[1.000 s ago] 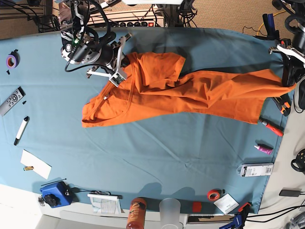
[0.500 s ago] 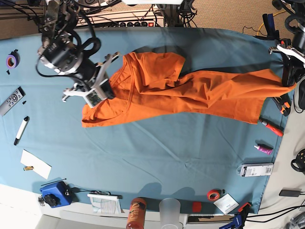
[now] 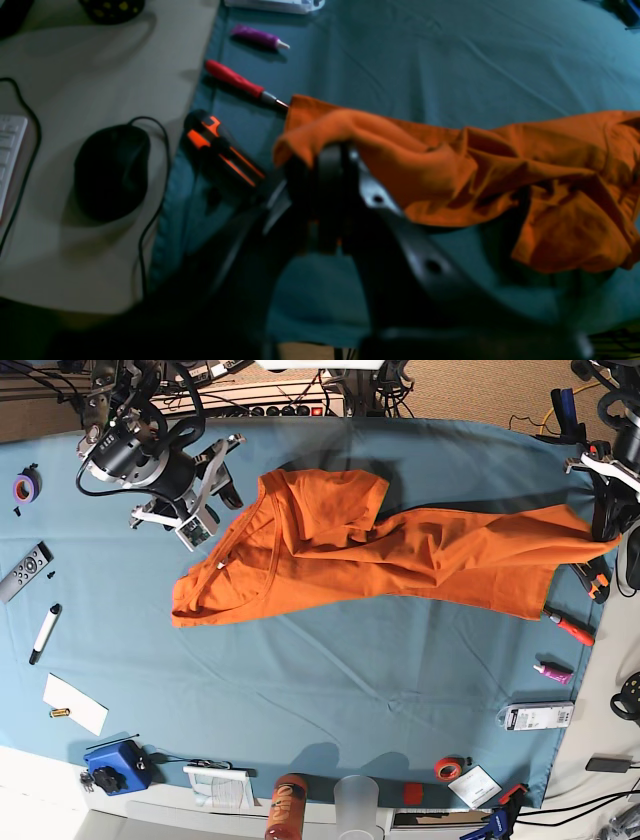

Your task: Layout the t-shirt on the table in an organized manner, then fold the t-shirt properly

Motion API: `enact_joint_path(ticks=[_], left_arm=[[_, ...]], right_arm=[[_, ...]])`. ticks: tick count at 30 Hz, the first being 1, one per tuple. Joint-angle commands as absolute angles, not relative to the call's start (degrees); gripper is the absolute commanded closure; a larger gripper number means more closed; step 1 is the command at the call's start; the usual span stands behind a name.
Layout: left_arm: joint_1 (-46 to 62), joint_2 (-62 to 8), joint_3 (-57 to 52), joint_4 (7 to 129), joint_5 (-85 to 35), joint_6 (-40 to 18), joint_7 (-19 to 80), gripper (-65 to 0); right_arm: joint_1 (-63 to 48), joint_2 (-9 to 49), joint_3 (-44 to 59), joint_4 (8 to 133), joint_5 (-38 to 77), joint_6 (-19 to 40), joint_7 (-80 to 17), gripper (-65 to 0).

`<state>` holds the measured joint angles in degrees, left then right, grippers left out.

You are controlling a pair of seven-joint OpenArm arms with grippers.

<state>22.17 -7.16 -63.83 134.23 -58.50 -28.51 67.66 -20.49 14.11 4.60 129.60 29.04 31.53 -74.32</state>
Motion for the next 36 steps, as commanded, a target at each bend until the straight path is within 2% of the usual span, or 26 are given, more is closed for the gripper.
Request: enact_joint_path(ticks=[1,8,10,12,18,22,32,33,36], left_arm=[[22.2,-7.8,-64.2,135.0,-59.6,-28.4,66.0,0.0],[22.2,-7.8,-64.2,135.0,-59.6,-28.4,66.0,0.0],[22.2,-7.8,-64.2,135.0,-59.6,-28.4,66.0,0.0],[22.2,-7.8,-64.2,135.0,-59.6,-28.4,66.0,0.0],[22.2,-7.8,-64.2,135.0,-59.6,-28.4,66.0,0.0],[22.2,-7.8,-64.2,135.0,-60.0,-28.4,66.0,0.0],[22.2,-7.5,-64.2,135.0,-60.0,-28.4,66.0,0.0],[22.2,-7.5,-64.2,135.0,-60.0,-28.4,66.0,0.0],[22.2,-7.5,-64.2,135.0,-60.0,-28.4,66.0,0.0]], right_arm=[[-20.3,14.4,4.9,129.6,29.5,31.6,-72.4,-23.0],[-19.6,14.4,4.9,116.7,30.7,31.0,-69.0,-23.1],[-19.2,14.4,4.8,114.4,33.7,33.1,-69.2,-23.0],[-18.9,14.4,4.8,113.9,36.5,35.2,-69.8,-23.0],[-18.9,14.4,4.6,113.9,38.2,35.4,-70.5,-23.0],[-18.9,14.4,0.2,113.9,38.1,35.4,-71.6,-23.0],[-18.1,14.4,-12.0,113.9,26.0,32.1,-68.4,-22.6],[-18.1,14.4,-12.5,113.9,26.0,32.1,-68.4,-19.2],[-18.1,14.4,-13.2,113.9,25.6,32.0,-68.6,-0.4]])
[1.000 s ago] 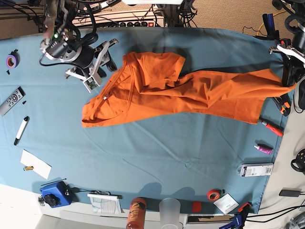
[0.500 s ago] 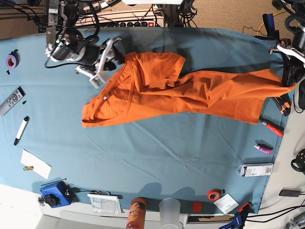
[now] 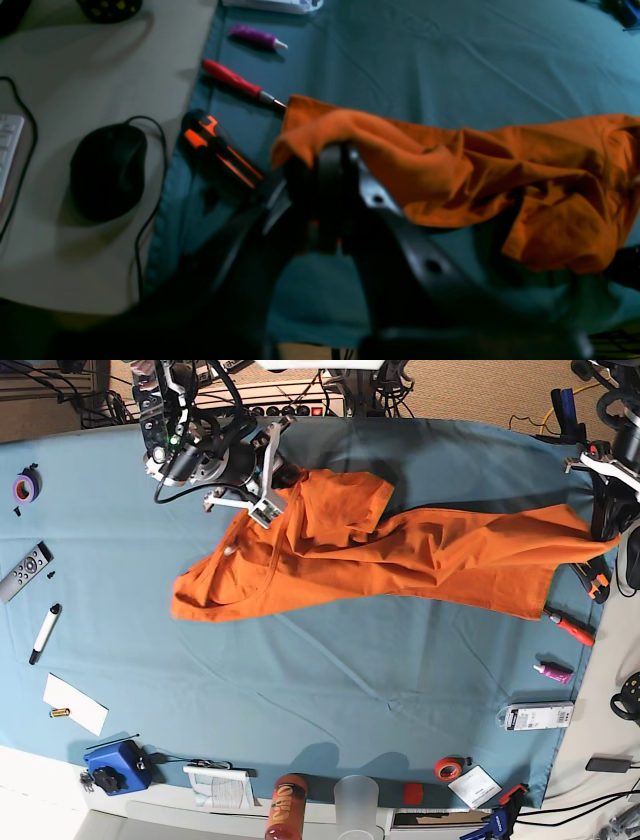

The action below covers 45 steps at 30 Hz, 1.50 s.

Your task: Layout the t-shirt on the table in an organized manner, then fold the t-shirt properly

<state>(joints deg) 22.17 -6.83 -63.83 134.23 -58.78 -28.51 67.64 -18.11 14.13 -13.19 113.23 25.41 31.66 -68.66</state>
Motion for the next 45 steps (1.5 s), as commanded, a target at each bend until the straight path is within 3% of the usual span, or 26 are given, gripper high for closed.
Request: enact_joint_path(ticks=[1,8,15,24,40,45], left_arm=[[22.2,-7.5,-64.2,135.0,-60.0,-28.4,66.0,0.0],[22.2,-7.5,-64.2,135.0,-60.0,-28.4,66.0,0.0],[22.2,-7.4,-64.2,135.0,-60.0,-28.4,66.1,0.0],[22.3,-4.8,-64.2,135.0,-60.1,-28.4,68.0,0.0],[29.7,-3.4,-69.8,135.0,-67.6,-28.6,70.7,0.0],[29.3,-4.1,-70.7,135.0,-70.7,-30.6,69.5,0.0]], right_arm=[[-18.1,14.3,-13.1,113.9,25.4,32.1,-68.6,0.0],[-16.0,14.3,-13.0,115.6,25.6,32.1,-68.3,0.0],[-14.4,14.2,-8.2,127.2,25.5,32.1,-65.6,0.0],[-11.9,14.3,8.9,135.0,32.3,31.9,-66.1,0.0],[-15.2,13.8,45.3,135.0,47.0,34.9,-70.7,0.0],[-14.5,14.0,51.7,135.0,48.6,36.3,-68.8,0.0]])
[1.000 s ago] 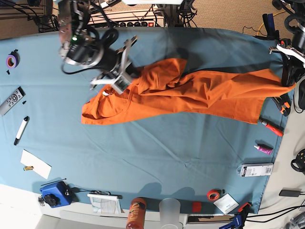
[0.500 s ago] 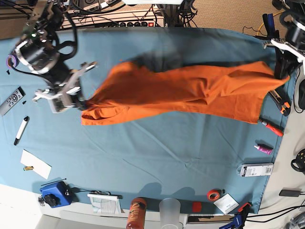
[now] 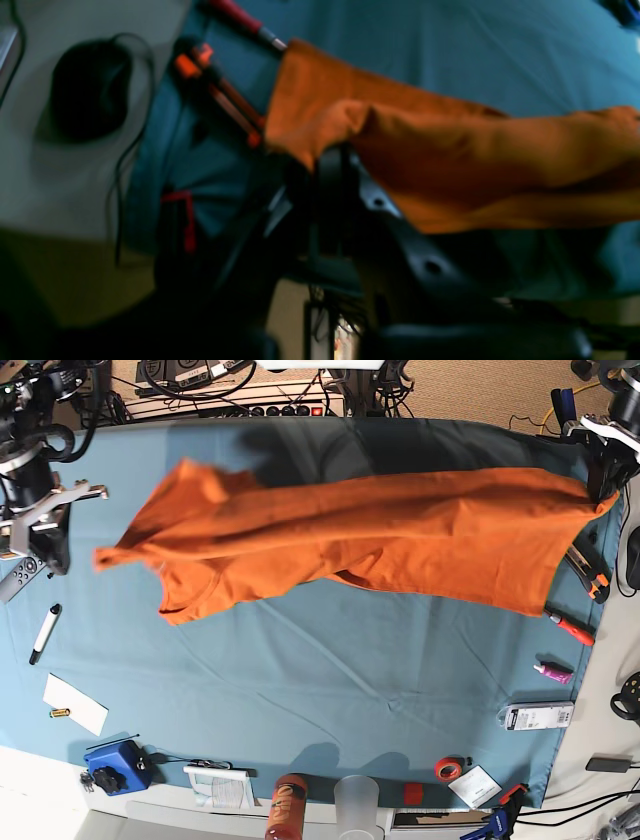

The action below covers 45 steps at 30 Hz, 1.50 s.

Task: Layout the t-shirt on the table in an organized manner, then fold the t-shirt properly
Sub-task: 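Lift the shirt with both grippers and swing it flat onto the table, then grasp the shirt's collar edge with the right gripper and lift it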

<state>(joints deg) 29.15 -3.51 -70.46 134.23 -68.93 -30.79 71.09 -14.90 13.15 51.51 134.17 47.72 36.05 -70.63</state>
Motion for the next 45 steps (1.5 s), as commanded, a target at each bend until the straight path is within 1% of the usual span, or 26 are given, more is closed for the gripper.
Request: enact_joint_path(ticks=[1,8,14,17,22,26,29,30,31,36,38,41,45], left_arm=[[29.1,-4.3,-70.6,135.0,-71.8,-31.8,69.4,0.0],[27.5,-4.8,-70.6,135.0,-72.9,-32.0,69.5,0.0],[27.5,-4.8,-70.6,135.0,-72.9,-32.0,69.6,0.0],[27.5,-4.8,-70.6,135.0,-72.8,-32.1,69.6,0.0],[27.5,-4.8,-70.6,135.0,-70.7,-32.1,69.2,0.0],[27.5,-4.8,-70.6,135.0,-70.5,-32.1,69.0,0.0],[27.5,-4.8,-70.6,135.0,-70.5,-32.1,69.0,0.0],[27.5,-4.8,-70.6,135.0,-70.5,-32.1,69.0,0.0],[27.5,-4.8,-70.6,135.0,-70.5,-32.1,69.0,0.0],[27.5,-4.8,-70.6,135.0,-70.5,-32.1,69.0,0.0],[27.5,-4.8,-70.6,135.0,-70.5,-32.1,69.0,0.0],[27.5,-4.8,-70.6,135.0,-70.5,-32.1,69.0,0.0],[27.5,-4.8,-70.6,135.0,-70.5,-32.1,69.0,0.0]], right_arm=[[-13.8,14.0,52.0,135.0,48.6,36.3,-68.7,0.0],[-6.3,14.0,51.8,135.0,48.4,36.3,-68.4,0.0],[-6.7,14.0,51.7,135.0,48.4,36.3,-70.0,0.0],[-7.9,14.0,50.9,135.0,48.4,36.3,-72.3,0.0],[-11.1,14.0,45.5,135.0,48.3,36.6,-75.1,0.0],[-12.1,14.0,39.8,128.9,45.0,39.5,-78.3,0.0],[-12.8,14.3,36.4,124.7,45.0,40.0,-80.0,-17.4],[-13.2,14.4,35.4,123.5,44.9,40.0,-80.0,-21.0],[-13.5,14.5,34.4,122.3,44.9,40.0,-80.0,-22.2],[-13.6,15.3,28.9,114.3,42.4,40.0,-78.7,-22.2],[-13.6,17.1,25.8,112.2,41.8,40.0,-79.8,-22.2],[-13.6,20.4,21.5,110.8,37.5,40.0,-80.0,-22.2],[-13.6,23.8,16.4,110.8,37.5,40.0,-79.8,-22.2]])
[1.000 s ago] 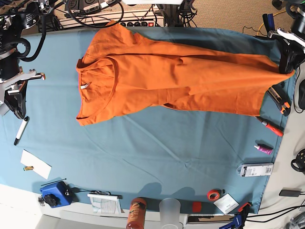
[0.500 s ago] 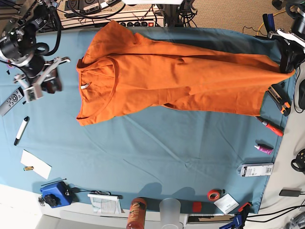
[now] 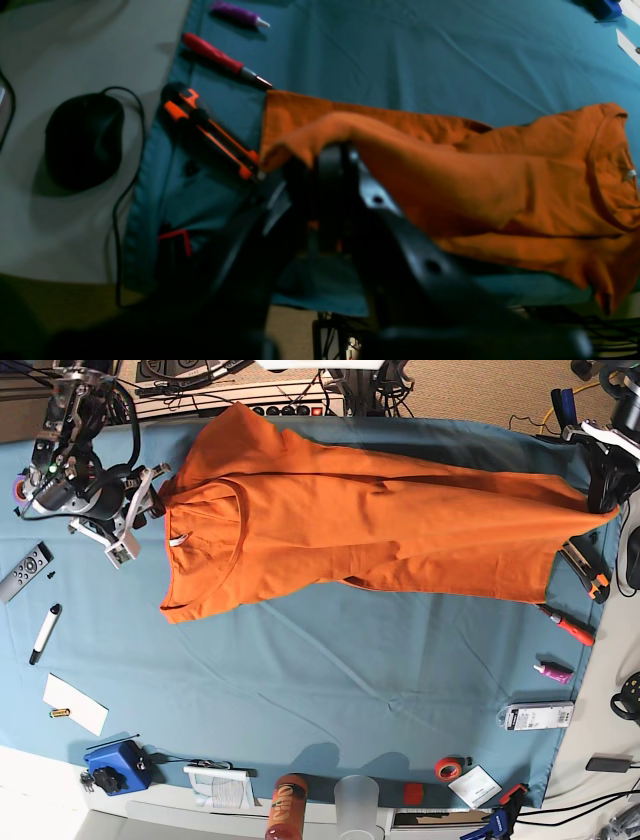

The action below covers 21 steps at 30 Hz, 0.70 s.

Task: Layout the t-shirt on the table in an organized manner, then fold the t-shirt properly
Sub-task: 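Grasp the shirt's collar edge with the right gripper and lift it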

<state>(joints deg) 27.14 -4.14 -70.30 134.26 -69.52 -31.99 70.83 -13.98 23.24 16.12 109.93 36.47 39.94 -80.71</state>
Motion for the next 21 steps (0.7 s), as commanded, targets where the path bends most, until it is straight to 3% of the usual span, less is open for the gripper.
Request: enact_joint_path(ticks=[1,10,14,21], left_arm=[[27.5,-4.8,-70.6,135.0,-70.5,-32.1,69.0,0.0],[27.5,-4.8,-70.6,135.0,-70.5,-32.1,69.0,0.0],[27.5,-4.8,-70.6,135.0,-70.5,-32.1,69.0,0.0],[27.5,-4.8,-70.6,135.0,-70.5,-32.1,69.0,0.0]], right_arm=[[-13.6,24.4,14.8,110.7,37.0,40.0,-79.8,-22.2],[-13.6,25.7,3.2,109.7,32.4,40.0,-79.2,-21.3],[-13.6,25.7,2.6,109.7,29.6,38.7,-79.0,-0.3],[-13.6,25.7,3.1,111.4,32.8,38.5,-73.8,0.0]])
